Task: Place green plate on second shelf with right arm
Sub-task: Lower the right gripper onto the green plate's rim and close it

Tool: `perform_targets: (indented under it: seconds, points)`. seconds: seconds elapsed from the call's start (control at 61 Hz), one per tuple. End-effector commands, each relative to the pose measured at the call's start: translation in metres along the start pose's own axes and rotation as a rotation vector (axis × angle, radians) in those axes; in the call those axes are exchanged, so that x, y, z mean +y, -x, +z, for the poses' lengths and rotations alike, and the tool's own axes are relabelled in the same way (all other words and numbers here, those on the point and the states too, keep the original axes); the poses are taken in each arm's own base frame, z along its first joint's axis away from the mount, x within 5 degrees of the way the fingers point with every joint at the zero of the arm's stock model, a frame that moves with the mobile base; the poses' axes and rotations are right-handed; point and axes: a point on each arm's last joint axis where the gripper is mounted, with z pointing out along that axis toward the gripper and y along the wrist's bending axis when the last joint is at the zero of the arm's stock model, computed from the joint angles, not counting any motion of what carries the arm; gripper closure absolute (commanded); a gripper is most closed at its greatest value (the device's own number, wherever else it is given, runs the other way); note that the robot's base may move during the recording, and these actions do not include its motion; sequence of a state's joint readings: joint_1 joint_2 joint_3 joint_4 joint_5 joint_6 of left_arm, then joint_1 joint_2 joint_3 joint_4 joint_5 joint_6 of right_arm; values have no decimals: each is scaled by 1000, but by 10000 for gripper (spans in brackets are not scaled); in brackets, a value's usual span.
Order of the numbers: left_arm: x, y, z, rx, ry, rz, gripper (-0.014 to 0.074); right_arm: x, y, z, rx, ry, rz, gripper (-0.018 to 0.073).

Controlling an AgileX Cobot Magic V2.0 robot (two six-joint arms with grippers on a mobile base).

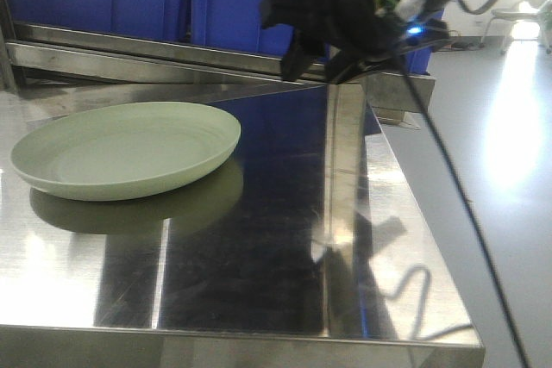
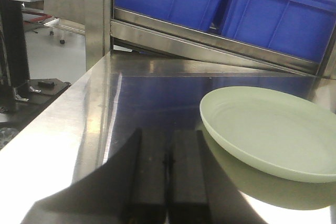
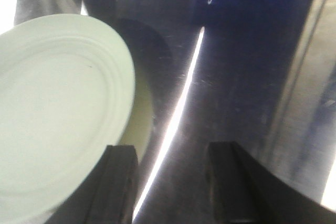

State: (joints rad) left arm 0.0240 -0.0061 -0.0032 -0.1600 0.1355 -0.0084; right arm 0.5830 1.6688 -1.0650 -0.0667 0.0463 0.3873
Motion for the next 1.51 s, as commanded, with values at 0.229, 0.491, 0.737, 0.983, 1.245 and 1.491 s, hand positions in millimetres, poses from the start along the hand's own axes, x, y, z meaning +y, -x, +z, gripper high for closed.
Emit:
perform_targets:
  seconds: [0.229,0.491,0.737,0.983,1.245,1.491]
  points:
    - [2,-4,0,-70,-6,-5,472,17,37,25,-33,22,43,135]
    - [2,-4,0,-70,-6,-5,472,27,45,53,19,27,101,135]
    - [2,-4,0,-70,-6,-5,472,38,43,72,60,36,102,135]
    - [2,-4,0,-70,-6,-5,472,44,42,85,107,35,110,135]
    - [2,-4,0,-70,-6,-5,472,44,34,93,130,29,110,135]
    - [2,-4,0,-70,-6,-5,472,47,28,99,147,32,110,144]
